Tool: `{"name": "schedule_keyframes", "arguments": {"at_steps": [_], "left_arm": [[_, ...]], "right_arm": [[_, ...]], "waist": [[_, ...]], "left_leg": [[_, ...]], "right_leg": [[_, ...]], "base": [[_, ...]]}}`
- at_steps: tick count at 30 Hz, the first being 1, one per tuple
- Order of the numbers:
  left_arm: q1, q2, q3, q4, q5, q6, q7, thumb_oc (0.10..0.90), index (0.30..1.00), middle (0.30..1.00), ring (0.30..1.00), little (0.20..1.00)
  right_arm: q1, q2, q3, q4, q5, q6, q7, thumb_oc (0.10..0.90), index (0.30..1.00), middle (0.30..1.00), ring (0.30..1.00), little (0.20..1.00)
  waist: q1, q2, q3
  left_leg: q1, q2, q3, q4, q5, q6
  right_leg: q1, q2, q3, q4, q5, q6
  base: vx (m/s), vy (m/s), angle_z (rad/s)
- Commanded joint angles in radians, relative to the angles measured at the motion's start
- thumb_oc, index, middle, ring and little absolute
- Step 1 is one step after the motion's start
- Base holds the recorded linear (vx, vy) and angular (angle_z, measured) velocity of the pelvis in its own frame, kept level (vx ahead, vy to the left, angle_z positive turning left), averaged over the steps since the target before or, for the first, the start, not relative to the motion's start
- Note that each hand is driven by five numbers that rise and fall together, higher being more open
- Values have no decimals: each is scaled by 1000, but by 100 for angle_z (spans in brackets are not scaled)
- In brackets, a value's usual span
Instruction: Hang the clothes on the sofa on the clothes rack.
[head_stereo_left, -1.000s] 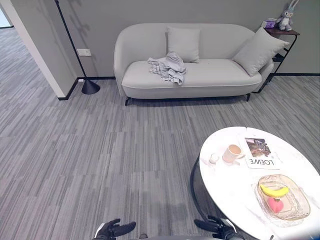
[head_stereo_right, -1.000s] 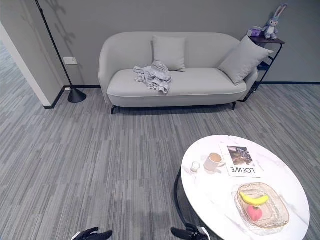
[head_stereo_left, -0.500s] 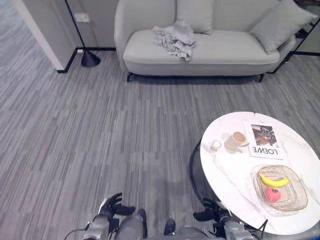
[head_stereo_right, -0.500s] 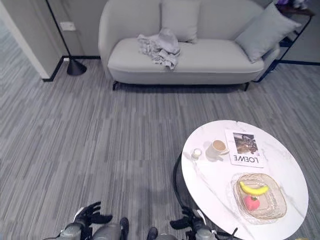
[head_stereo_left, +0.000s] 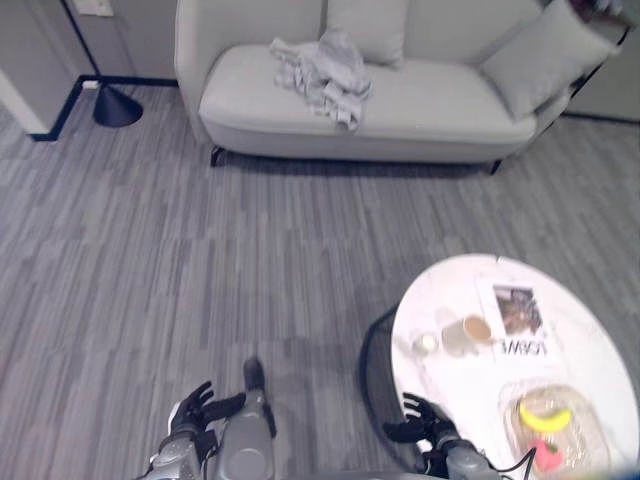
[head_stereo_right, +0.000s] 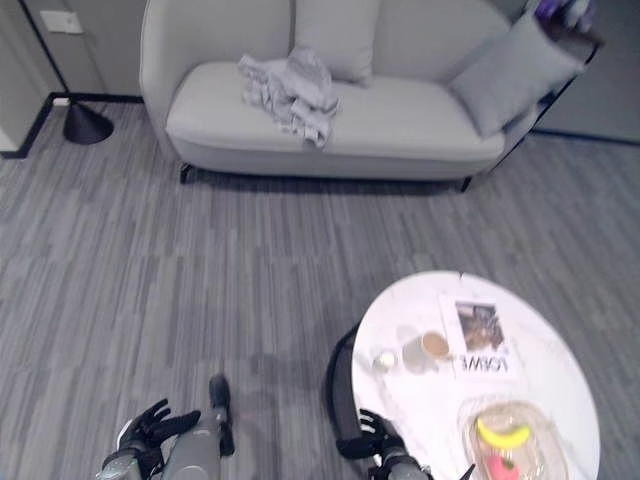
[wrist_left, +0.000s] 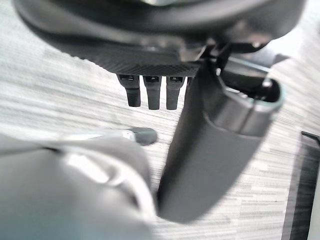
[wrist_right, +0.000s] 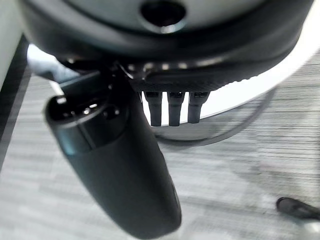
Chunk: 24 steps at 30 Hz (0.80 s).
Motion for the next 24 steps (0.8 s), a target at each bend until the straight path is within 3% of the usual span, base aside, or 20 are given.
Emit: {"name": "schedule_keyframes", "arguments": {"at_steps": [1, 2, 3, 4, 5, 6, 7, 8, 10, 11, 13, 15, 16, 17, 19, 20, 21, 22, 23, 24], "left_arm": [[53, -11, -121, -89, -6, -22, -27, 800, 900, 900, 900, 900], [51, -14, -127, -91, -7, -22, -34, 800, 900, 900, 900, 900], [48, -16, -143, -81, 10, -23, -39, 800, 900, 900, 900, 900], [48, -24, -150, -71, 21, -24, -42, 800, 900, 900, 900, 900], [47, -25, -150, -70, 22, -24, -42, 800, 900, 900, 900, 900], [53, -35, -155, -59, 39, -21, -50, 800, 900, 900, 900, 900], [45, -45, -151, -12, 75, -20, -53, 800, 900, 900, 900, 900], [36, -48, -142, 10, 87, -23, -51, 800, 900, 900, 900, 900], [21, -50, -134, 37, 108, -28, -48, 800, 900, 900, 900, 900], [11, -49, -125, 44, 128, -34, -54, 800, 900, 900, 900, 900], [12, -40, -141, 41, 175, -41, -59, 800, 900, 900, 900, 900], [21, -34, -157, 19, 203, -54, -37, 800, 900, 900, 900, 900], [21, -34, -157, 19, 203, -54, -37, 800, 900, 900, 900, 900], [31, -32, -155, -17, 176, -54, -33, 800, 900, 900, 900, 900], [40, -17, -143, -83, 123, -45, -27, 800, 900, 900, 900, 900], [35, -10, -148, -85, 130, -37, -23, 800, 900, 900, 900, 900], [22, 3, -166, -81, 167, -33, -14, 800, 900, 900, 900, 900], [20, 10, -183, -105, 198, -29, -11, 800, 900, 900, 900, 900], [25, 18, -189, -151, 215, -27, -13, 800, 900, 900, 900, 900], [35, 17, -187, -173, 218, -27, -13, 800, 900, 900, 900, 900]], "right_arm": [[-102, -42, -50, -118, 10, -46, 14, 800, 900, 900, 900, 900], [-104, -45, -48, -122, 7, -45, 17, 800, 900, 900, 900, 900], [-107, -48, -56, -142, 11, -46, 18, 800, 900, 900, 900, 900], [-110, -51, -62, -141, 13, -45, 19, 800, 900, 900, 900, 900], [-110, -53, -62, -141, 14, -44, 19, 800, 900, 900, 900, 900], [-106, -59, -70, -143, 16, -41, 16, 800, 900, 900, 900, 900], [-98, -57, -83, -116, 18, -40, 12, 800, 900, 900, 900, 900], [-93, -54, -92, -92, 24, -37, 10, 800, 900, 900, 900, 900], [-90, -52, -99, -58, 23, -34, 9, 800, 900, 900, 900, 900], [-80, -41, -113, 10, 20, -25, 8, 800, 900, 900, 900, 900], [-52, -43, -120, 78, 6, -20, 21, 800, 900, 900, 900, 900], [-23, -51, -137, 145, 11, -23, 26, 800, 900, 900, 900, 900], [-24, -51, -136, 145, 11, -23, 26, 800, 900, 900, 900, 900], [-17, -52, -149, 188, 16, -18, 21, 800, 900, 900, 900, 900], [-26, -64, -170, 229, 44, -15, 15, 800, 900, 900, 900, 900], [-38, -74, -184, 235, 60, -12, 10, 800, 900, 900, 900, 900], [-62, -89, -179, 243, 65, -10, 7, 800, 900, 900, 900, 900], [-68, -96, -182, 240, 64, -4, 5, 800, 900, 900, 900, 900], [-81, -112, -170, 220, 64, -8, 4, 800, 900, 900, 900, 900], [-94, -118, -166, 210, 66, -12, 5, 800, 900, 900, 900, 900]], "waist": [[30, 57, 21], [14, 70, 34], [-18, 102, 55], [-35, 114, 61], [-38, 119, 63], [-64, 132, 70], [-95, 130, 67], [-112, 120, 63], [-126, 125, 65], [-134, 137, 57], [-152, 155, 42], [-175, 164, 31], [-175, 164, 31], [-165, 174, 30], [-137, 173, 46], [-114, 159, 66], [-91, 142, 78], [-70, 133, 86], [-23, 126, 95], [-2, 134, 89]], "left_leg": [[162, -6, -42, -154, -58, -48], [198, -14, -45, -154, -92, -39], [268, -14, -49, -154, -146, -39], [304, -15, -47, -154, -179, -45], [308, -10, -50, -154, -181, -47], [363, -15, -56, -154, -218, -63], [423, -34, -68, -154, -270, -81], [443, -53, -80, -154, -279, -86], [473, -53, -84, -154, -298, -95], [531, -53, -90, -154, -334, -107], [611, -51, -126, -154, -336, -115], [647, -28, -160, -81, -260, -135], [647, -28, -160, -80, -261, -135], [619, -6, -166, 39, -196, -155], [479, 32, -194, 417, -12, -193], [353, 35, -216, 608, 21, -200], [259, 45, -215, 678, 0, -175], [184, 51, -212, 684, -47, -147], [89, 15, -222, 547, -92, -125], [83, -11, -233, 397, -111, -114]], "right_leg": [[-204, -200, -37, 339, 499, 31], [-264, -219, -56, 370, 478, 25], [-350, -216, -129, 302, 384, 11], [-395, -200, -169, 210, 350, 8], [-387, -195, -176, 204, 350, 6], [-418, -137, -197, 30, 338, 20], [-480, -60, -185, -173, 366, 40], [-515, -49, -182, -244, 393, 46], [-583, -52, -181, -244, 395, 65], [-640, -63, -227, -244, 392, 97], [-610, -27, -250, -244, 406, 88], [-560, 13, -179, -244, 433, 43], [-560, 13, -180, -244, 433, 43], [-518, 22, -173, -244, 435, 22], [-433, 46, -175, -244, 391, -32], [-391, 48, -159, -244, 363, -59], [-355, 52, -141, -244, 325, -82], [-318, 58, -118, -244, 300, -93], [-270, 72, -69, -244, 268, -91], [-247, 88, -45, -244, 252, -83]], "base": [[482, 351, -10], [737, 339, -13], [859, 232, -10], [673, 116, 46], [611, 3, 70], [783, -54, 111], [961, -76, 94], [815, -77, 86], [536, -50, 72], [718, -87, 108], [943, -147, 98], [635, -161, 44], [421, -167, 58], [387, -204, 92], [511, -347, 47], [461, -358, -31], [448, -269, -45], [636, -151, -70], [648, 10, -75], [683, 125, -129]]}}
